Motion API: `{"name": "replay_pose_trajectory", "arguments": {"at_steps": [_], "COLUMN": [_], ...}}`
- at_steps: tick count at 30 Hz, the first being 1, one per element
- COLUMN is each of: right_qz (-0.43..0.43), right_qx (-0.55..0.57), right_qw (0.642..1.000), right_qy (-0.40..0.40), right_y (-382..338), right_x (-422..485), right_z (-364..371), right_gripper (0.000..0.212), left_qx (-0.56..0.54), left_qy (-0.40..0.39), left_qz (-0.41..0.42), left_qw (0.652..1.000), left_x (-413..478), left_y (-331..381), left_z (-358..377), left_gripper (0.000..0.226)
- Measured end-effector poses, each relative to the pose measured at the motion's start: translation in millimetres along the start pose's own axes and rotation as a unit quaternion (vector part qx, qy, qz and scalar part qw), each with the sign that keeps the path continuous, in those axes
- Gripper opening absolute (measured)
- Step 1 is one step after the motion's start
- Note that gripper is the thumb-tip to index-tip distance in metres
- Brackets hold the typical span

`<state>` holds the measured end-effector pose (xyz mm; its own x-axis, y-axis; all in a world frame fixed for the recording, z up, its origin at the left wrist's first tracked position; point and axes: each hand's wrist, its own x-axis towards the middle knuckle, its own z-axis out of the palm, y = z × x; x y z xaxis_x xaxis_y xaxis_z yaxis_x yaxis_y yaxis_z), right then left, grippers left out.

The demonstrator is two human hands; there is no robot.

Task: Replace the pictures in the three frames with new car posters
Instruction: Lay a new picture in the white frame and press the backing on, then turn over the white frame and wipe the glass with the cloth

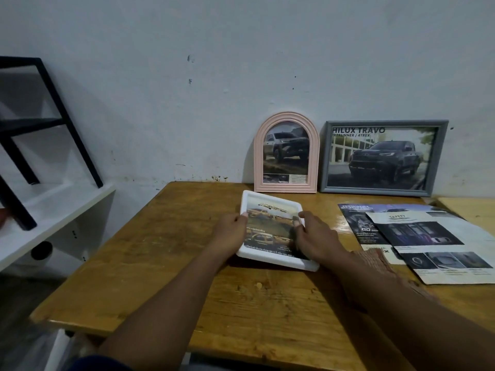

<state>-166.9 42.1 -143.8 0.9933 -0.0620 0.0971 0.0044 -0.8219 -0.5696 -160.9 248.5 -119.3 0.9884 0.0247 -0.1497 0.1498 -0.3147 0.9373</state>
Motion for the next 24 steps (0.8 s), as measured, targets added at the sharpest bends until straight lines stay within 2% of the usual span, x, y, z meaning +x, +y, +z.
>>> {"name": "replay_pose_trajectory", "arguments": {"at_steps": [3, 7, 10, 15, 20, 24], "right_qz": [-0.019, -0.043, -0.044, -0.068, -0.062, -0.054], "right_qx": [-0.047, -0.077, -0.067, -0.058, -0.128, -0.159], "right_qw": [0.999, 0.996, 0.997, 0.996, 0.986, 0.983], "right_qy": [0.004, 0.014, 0.007, -0.017, -0.084, -0.076], "right_y": [3, 4, 2, -2, 9, 38], "right_x": [-5, -12, -10, -14, -35, -67], "right_z": [7, 12, 11, -10, -50, -70], "right_gripper": [0.041, 0.035, 0.036, 0.042, 0.045, 0.051], "left_qx": [0.082, 0.188, 0.303, 0.441, 0.478, 0.471], "left_qy": [0.019, -0.028, -0.023, -0.028, -0.037, -0.066], "left_qz": [0.057, 0.077, 0.121, 0.122, 0.145, 0.18], "left_qw": [0.995, 0.979, 0.945, 0.889, 0.865, 0.861], "left_x": [2, -3, -2, 11, 7, -10], "left_y": [-12, -25, -32, -37, -16, -5], "left_z": [1, 4, 6, 5, 22, 59], "left_gripper": [0.034, 0.05, 0.064, 0.077, 0.078, 0.074]}}
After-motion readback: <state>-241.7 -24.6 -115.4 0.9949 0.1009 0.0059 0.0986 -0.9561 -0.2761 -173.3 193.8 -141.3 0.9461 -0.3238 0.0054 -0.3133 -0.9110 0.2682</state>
